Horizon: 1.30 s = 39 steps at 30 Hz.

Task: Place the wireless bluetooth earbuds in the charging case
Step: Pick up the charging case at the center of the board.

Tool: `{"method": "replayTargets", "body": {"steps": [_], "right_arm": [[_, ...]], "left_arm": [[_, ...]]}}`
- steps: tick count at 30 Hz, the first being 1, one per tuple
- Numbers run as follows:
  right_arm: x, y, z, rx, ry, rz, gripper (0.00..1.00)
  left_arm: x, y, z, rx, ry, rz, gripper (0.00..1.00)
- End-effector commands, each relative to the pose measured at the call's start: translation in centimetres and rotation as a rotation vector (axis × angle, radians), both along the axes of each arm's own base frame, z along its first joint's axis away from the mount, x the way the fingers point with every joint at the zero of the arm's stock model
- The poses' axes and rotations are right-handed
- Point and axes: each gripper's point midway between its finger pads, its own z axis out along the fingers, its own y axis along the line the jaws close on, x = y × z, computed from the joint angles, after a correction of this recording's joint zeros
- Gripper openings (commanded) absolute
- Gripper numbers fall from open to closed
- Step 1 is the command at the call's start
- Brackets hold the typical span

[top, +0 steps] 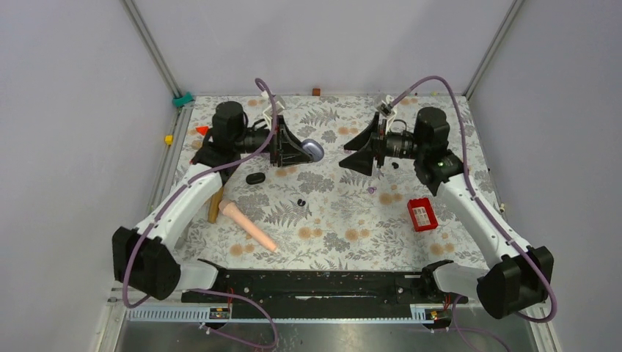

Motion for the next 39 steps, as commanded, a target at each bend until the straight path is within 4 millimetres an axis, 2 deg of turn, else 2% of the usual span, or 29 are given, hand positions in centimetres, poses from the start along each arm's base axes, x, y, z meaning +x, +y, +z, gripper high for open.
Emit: {"method": "replayTargets", "body": {"steps": [1,5,8,16,24,32,39], "right_arm": [[-0.4,1.1,2.5,0.188,-0.112,0.059,0.80],[0.0,1.1,2.1,0.238,-0.106,0.030,0.79],[1.1,1.2,1.3,0.264,-0.079,-0.016,0.77],[2.7,1.7,-0.8,0.315,0.011,-0.046,0.74],[2.0,2.1,-0.6,0.374,0.066,0.035,0.64],[1.0,2.6,-0.6,0.389,0.082,0.109,0.61],[0.4,3.6,-2.6,0.319,0.063,0.116,0.59]], "left_arm": [[2.3,-1.6,-1.3,-0.126,0.187,0.053,0.00],[2.3,-2.8,-2.2,-0.174,0.234,0.061,0.00],[2.4,-3.3,-2.8,-0.175,0.241,0.079,0.00],[1.8,-3.4,-2.6,-0.215,0.242,0.055,0.00],[1.7,-3.5,-2.5,-0.223,0.245,0.044,0.00],[1.8,-3.5,-2.5,-0.222,0.249,0.044,0.00],[1.9,-3.5,-2.6,-0.219,0.245,0.049,0.00]]}}
